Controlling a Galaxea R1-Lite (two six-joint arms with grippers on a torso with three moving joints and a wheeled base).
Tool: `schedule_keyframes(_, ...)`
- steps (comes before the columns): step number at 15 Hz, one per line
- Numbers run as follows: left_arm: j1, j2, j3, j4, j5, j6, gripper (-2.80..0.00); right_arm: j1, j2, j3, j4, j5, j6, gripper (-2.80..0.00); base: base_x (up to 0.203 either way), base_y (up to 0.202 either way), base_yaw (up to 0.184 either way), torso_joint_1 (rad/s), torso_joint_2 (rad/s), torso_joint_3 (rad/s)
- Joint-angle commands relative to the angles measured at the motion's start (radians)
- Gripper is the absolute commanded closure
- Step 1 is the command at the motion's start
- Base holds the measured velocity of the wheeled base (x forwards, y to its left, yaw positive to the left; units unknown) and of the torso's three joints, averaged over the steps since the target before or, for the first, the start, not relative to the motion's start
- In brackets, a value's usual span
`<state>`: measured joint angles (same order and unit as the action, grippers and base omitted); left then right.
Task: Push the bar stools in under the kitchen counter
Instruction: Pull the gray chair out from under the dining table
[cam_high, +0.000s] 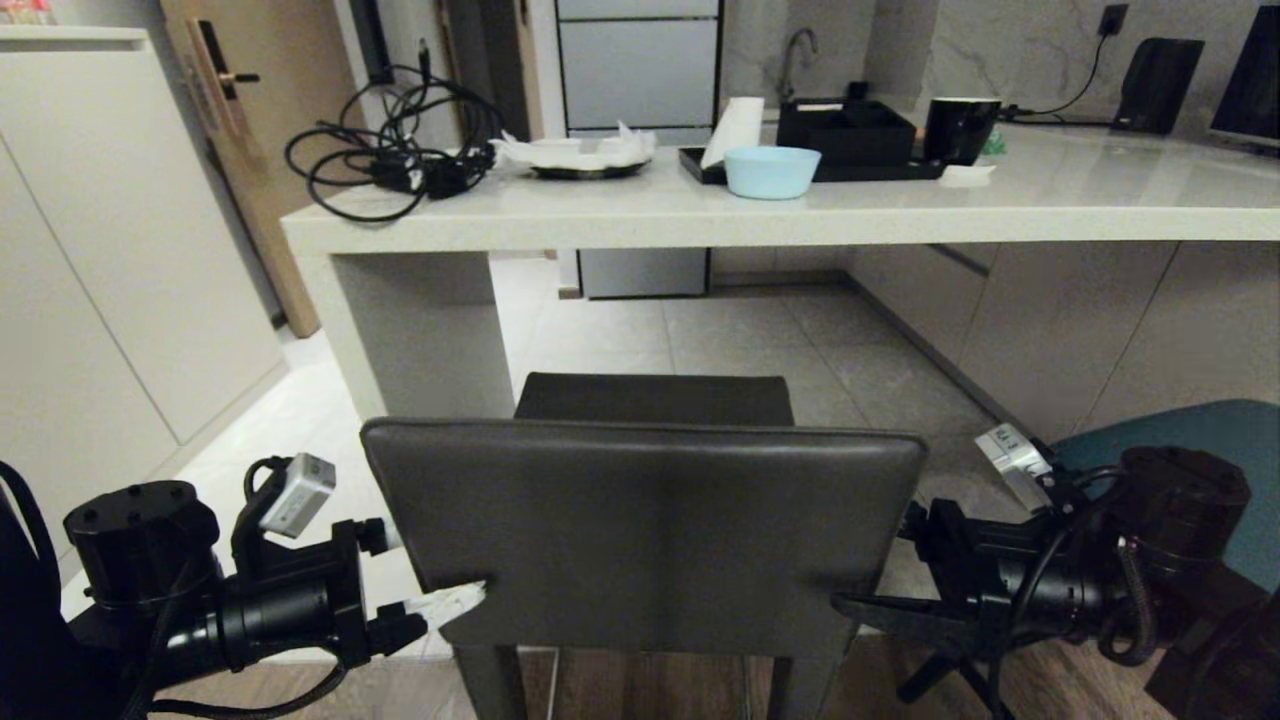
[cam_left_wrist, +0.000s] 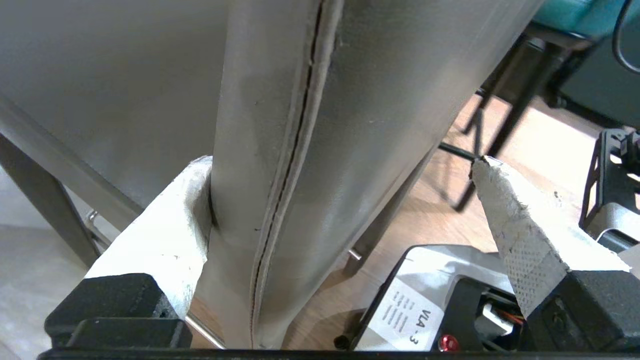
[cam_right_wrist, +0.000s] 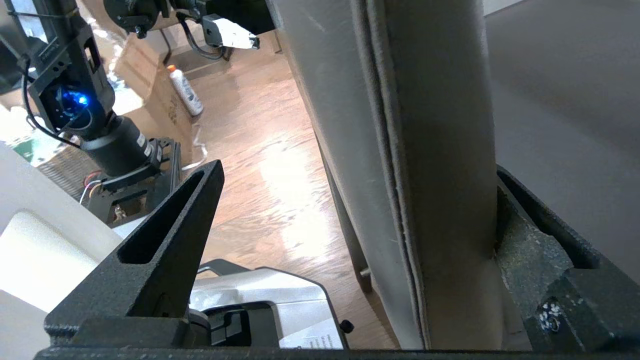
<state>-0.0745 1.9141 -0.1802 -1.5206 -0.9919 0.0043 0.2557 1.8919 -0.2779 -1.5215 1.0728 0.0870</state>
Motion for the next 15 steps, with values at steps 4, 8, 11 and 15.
schedule_keyframes(4, -0.002, -0.010, 0.013, -0.009, -0.007, 0.000, -2.80, 0.000, -0.001, 0.006, -0.009, -0.002, 0.000, -2.80, -0.195, 0.000, -0.001, 0.002, 0.00, 0.002)
schedule_keyframes(8, -0.001, -0.021, 0.020, -0.009, -0.007, 0.000, -2.80, 0.002, -0.002, 0.013, -0.009, -0.004, 0.000, -2.80, -0.194, 0.000, -0.002, 0.001, 0.00, 0.003)
schedule_keyframes(11, -0.001, -0.024, 0.021, -0.009, -0.007, 0.000, -2.80, 0.002, -0.005, 0.019, -0.009, -0.005, 0.000, -2.80, -0.196, 0.000, 0.000, 0.001, 0.00, 0.001)
schedule_keyframes(15, -0.001, -0.030, 0.021, -0.009, -0.005, -0.001, -2.80, 0.002, -0.005, 0.019, -0.009, -0.005, 0.000, -2.80, -0.124, 0.000, -0.001, 0.001, 0.00, 0.003)
